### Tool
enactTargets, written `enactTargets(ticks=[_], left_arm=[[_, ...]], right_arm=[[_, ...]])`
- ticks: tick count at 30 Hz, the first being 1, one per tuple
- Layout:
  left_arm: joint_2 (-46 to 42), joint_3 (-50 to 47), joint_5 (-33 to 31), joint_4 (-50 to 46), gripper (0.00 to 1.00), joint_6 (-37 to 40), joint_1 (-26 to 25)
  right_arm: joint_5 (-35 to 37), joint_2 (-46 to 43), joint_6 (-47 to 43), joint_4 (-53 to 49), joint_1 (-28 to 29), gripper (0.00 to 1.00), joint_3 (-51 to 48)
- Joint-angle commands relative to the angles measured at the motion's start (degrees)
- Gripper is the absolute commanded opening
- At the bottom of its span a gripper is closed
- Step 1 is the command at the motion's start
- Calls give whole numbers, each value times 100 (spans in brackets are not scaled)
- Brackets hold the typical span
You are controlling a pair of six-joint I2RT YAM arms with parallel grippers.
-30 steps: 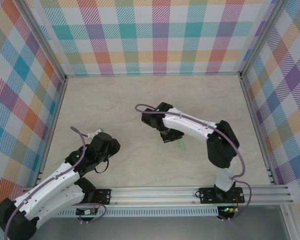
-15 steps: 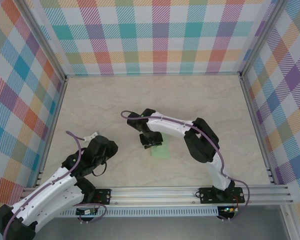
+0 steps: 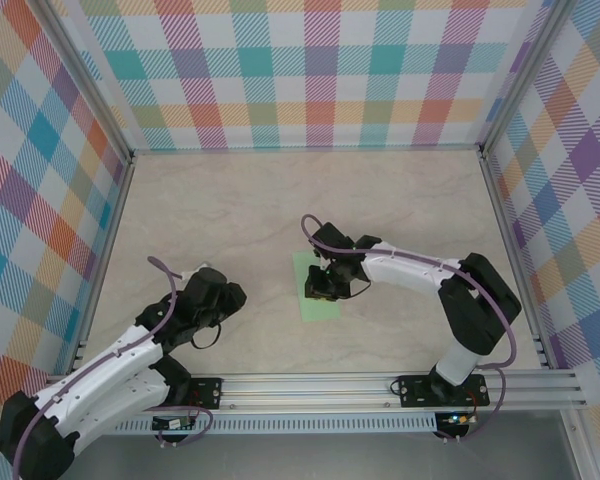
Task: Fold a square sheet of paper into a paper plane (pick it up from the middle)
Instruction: Turn over the paper at the center of the table, then third fold the triangle at the center of the table.
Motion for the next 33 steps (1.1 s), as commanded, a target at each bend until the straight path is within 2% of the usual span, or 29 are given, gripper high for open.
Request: enactTargets(ticks=[1, 9, 18, 26, 33], left_arm=[[240, 94, 326, 314, 35, 148, 46], [618, 178, 444, 429, 39, 203, 45], [700, 290, 492, 433, 40, 234, 44], [705, 281, 568, 471, 40, 213, 49], [627, 273, 761, 404, 41, 221, 42]], right_arm=[[-327, 84, 305, 765, 19, 18, -164], [-90, 498, 964, 1151, 44, 18, -459], [8, 709, 1285, 1371, 192, 18, -465], [270, 322, 1276, 892, 195, 21, -300], [823, 61, 1322, -345, 213, 26, 383]])
